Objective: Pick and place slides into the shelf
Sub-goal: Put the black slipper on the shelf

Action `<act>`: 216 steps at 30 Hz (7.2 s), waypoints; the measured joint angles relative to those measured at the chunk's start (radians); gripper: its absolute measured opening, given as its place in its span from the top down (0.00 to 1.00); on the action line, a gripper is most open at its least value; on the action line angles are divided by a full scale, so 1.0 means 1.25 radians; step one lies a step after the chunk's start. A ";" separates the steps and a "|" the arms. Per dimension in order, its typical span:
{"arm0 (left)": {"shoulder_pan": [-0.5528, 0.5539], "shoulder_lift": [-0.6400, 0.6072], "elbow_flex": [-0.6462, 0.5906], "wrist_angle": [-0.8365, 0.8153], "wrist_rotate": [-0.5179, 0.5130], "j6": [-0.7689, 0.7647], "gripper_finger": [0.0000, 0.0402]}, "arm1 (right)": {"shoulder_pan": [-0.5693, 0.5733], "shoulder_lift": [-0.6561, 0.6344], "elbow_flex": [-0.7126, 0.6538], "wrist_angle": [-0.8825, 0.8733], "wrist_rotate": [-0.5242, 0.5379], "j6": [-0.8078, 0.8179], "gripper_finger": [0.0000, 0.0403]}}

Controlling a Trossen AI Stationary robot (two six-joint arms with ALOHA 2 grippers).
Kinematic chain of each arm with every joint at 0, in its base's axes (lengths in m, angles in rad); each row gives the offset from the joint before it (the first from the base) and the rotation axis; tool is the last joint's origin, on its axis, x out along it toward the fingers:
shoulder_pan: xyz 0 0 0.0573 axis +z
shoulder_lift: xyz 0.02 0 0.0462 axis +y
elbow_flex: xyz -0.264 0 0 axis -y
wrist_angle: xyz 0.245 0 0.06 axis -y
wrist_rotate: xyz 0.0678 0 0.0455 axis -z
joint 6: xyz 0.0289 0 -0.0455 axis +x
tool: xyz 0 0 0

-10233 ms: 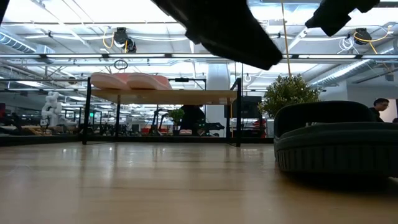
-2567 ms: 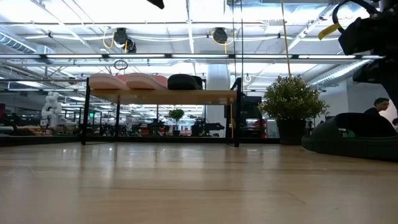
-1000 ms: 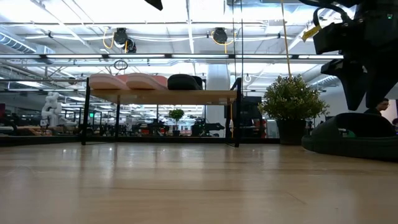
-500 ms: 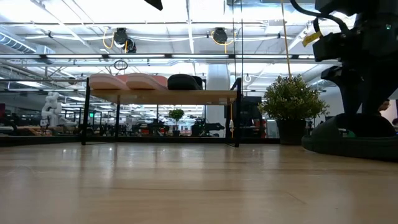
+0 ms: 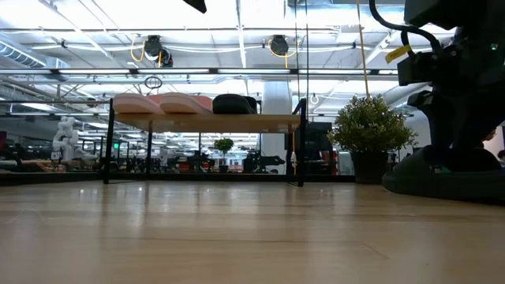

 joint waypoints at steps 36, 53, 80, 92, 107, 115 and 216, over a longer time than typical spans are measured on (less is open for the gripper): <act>0.000 0.000 0.000 0.000 0.000 -0.008 0.51 | 0.001 0.001 -0.008 0.017 0.162 0.007 0.74; 0.000 0.000 0.000 0.000 -0.042 0.015 0.51 | 0.002 0.002 -0.030 0.061 0.176 0.028 0.99; 0.075 -0.053 0.000 -0.004 -0.314 0.181 0.51 | -0.055 0.024 0.521 0.167 0.466 -0.448 1.00; 0.165 -0.111 0.000 0.008 -0.307 0.234 0.51 | -0.313 0.224 0.520 0.483 0.444 -0.717 1.00; 0.236 -0.126 0.000 0.007 -0.220 0.231 0.51 | -0.458 0.300 0.520 0.546 0.428 -0.753 1.00; 0.253 -0.126 0.000 0.007 -0.213 0.228 0.51 | -0.484 0.304 0.520 0.544 0.382 -0.748 1.00; 0.252 -0.125 0.000 0.007 -0.205 0.223 0.51 | -0.542 0.369 0.520 0.418 0.214 -0.808 0.97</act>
